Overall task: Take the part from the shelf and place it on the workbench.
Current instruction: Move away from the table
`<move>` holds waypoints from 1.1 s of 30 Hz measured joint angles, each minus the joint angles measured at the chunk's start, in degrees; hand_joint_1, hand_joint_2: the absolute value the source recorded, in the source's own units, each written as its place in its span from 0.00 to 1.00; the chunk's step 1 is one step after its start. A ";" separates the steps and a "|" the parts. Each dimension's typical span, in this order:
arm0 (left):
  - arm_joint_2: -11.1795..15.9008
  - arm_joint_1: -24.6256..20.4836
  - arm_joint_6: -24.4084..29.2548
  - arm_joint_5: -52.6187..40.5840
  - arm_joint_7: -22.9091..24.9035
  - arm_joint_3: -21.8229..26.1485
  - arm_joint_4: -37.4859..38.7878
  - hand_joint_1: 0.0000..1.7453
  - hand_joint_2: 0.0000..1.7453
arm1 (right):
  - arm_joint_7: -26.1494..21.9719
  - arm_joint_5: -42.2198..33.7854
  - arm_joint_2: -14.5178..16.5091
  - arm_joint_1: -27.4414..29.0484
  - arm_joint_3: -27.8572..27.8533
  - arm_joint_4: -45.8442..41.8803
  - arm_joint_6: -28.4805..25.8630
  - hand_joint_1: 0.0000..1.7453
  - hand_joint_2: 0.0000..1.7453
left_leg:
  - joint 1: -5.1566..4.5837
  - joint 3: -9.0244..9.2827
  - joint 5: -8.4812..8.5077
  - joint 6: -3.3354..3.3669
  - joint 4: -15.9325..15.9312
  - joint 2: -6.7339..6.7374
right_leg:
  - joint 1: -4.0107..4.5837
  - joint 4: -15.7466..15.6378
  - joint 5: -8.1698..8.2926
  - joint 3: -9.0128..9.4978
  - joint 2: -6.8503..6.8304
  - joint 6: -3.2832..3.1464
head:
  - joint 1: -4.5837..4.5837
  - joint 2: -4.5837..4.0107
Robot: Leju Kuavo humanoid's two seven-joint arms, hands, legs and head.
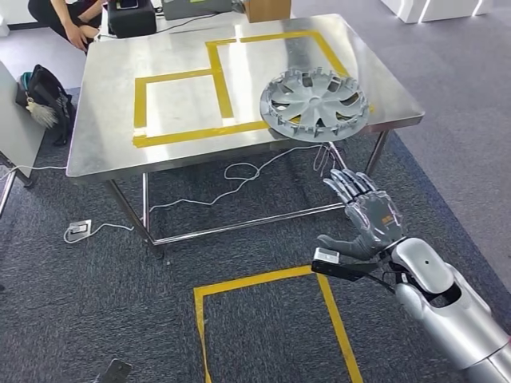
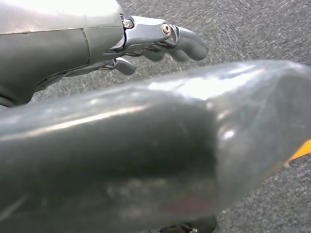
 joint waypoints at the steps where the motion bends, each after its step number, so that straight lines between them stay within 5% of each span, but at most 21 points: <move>1: 0.01 0.02 0.00 0.00 -0.02 0.04 0.00 0.00 0.00 | 0.00 -0.01 0.00 0.00 0.01 -0.01 0.00 0.00 0.00 | 0.06 -0.64 -1.78 -0.41 1.40 -0.01 | -0.12 -0.05 0.66 -0.59 -0.09 -0.45 | -0.10 0.00; 4: -0.02 -0.08 0.00 -0.01 -0.06 0.06 0.00 0.00 0.00 | 0.00 -0.01 0.00 0.02 0.01 -0.03 0.00 0.00 0.00 | 0.35 -3.83 -9.79 -1.35 11.61 0.01 | -0.20 -0.08 2.57 -2.89 -0.16 -1.08 | -0.35 0.00; 5: -0.03 -0.14 0.02 -0.03 -0.07 0.07 0.00 0.00 0.00 | 0.00 -0.01 0.00 0.10 0.01 -0.03 0.00 0.00 0.00 | 0.41 -4.53 -10.77 -1.50 14.92 0.01 | -0.19 -0.07 3.13 -3.78 -0.16 -1.05 | -0.34 0.00; 7: -0.03 -0.22 0.13 -0.13 -0.07 0.12 0.00 0.00 0.00 | 0.00 -0.02 0.00 0.32 0.01 -0.03 0.00 0.00 0.00 | 0.44 -3.62 -8.96 -1.50 16.76 0.01 | -0.18 -0.05 4.23 -5.32 -0.17 -0.84 | -0.34 0.00; 9: -0.03 -0.27 0.23 -0.22 -0.07 0.18 0.00 0.00 0.00 | 0.00 -0.02 0.00 0.46 -0.01 -0.05 0.00 0.00 0.00 | 0.41 1.29 -6.07 -1.10 10.72 0.01 | -0.18 -0.01 5.22 -6.39 -0.16 -0.52 | -0.34 0.00; 11: -0.03 -0.39 0.29 -0.28 -0.07 0.21 0.00 0.00 0.00 | 0.00 -0.02 0.00 0.47 -0.12 -0.14 -0.01 0.00 0.00 | 0.26 7.00 -6.20 -0.40 2.21 0.00 | -0.07 0.08 6.06 -7.01 -0.19 -0.07 | -0.31 0.00; 13: -0.05 -0.50 0.36 -0.33 -0.06 0.23 0.01 0.00 0.00 | 0.00 -0.02 0.00 0.49 -0.22 -0.20 -0.01 0.00 0.00 | 0.02 9.04 -7.05 0.30 -1.66 -0.01 | -0.03 -0.05 6.78 -7.30 -0.24 0.47 | -0.27 0.00; 17: -0.16 -0.36 0.50 -0.50 -0.06 0.49 0.02 0.00 0.00 | 0.00 -0.02 0.00 0.58 -0.28 -0.19 0.02 0.00 0.00 | -0.24 8.55 -6.47 0.76 -2.18 0.00 | -0.10 -0.76 7.75 -7.43 -0.27 -0.73 | -0.24 0.00; 22: -0.25 -0.34 0.52 -0.90 -0.07 0.67 0.02 0.00 0.00 | 0.00 -0.04 0.00 0.58 -0.28 -0.19 0.04 0.00 0.00 | -0.51 7.94 -5.89 1.53 -2.11 0.02 | -0.38 -1.79 8.97 -7.43 -0.27 0.94 | -0.23 0.00; 30: -0.37 -0.55 0.18 -1.23 -0.17 0.99 0.08 0.00 0.00 | 0.28 0.24 -0.08 0.68 -0.28 -0.19 0.09 0.00 0.00 | -0.55 7.56 -5.69 1.67 -2.02 0.04 | -0.42 -1.84 9.26 -7.80 -0.26 1.21 | -0.26 0.00; 33: -0.40 -0.67 0.17 -1.26 -0.26 1.05 0.17 0.00 0.00 | 0.70 0.57 -0.31 0.81 -0.31 -0.27 0.08 0.00 0.00 | -0.66 7.51 -5.27 2.32 -2.19 0.01 | -0.68 -2.39 9.80 -7.73 -0.38 1.82 | -0.30 0.00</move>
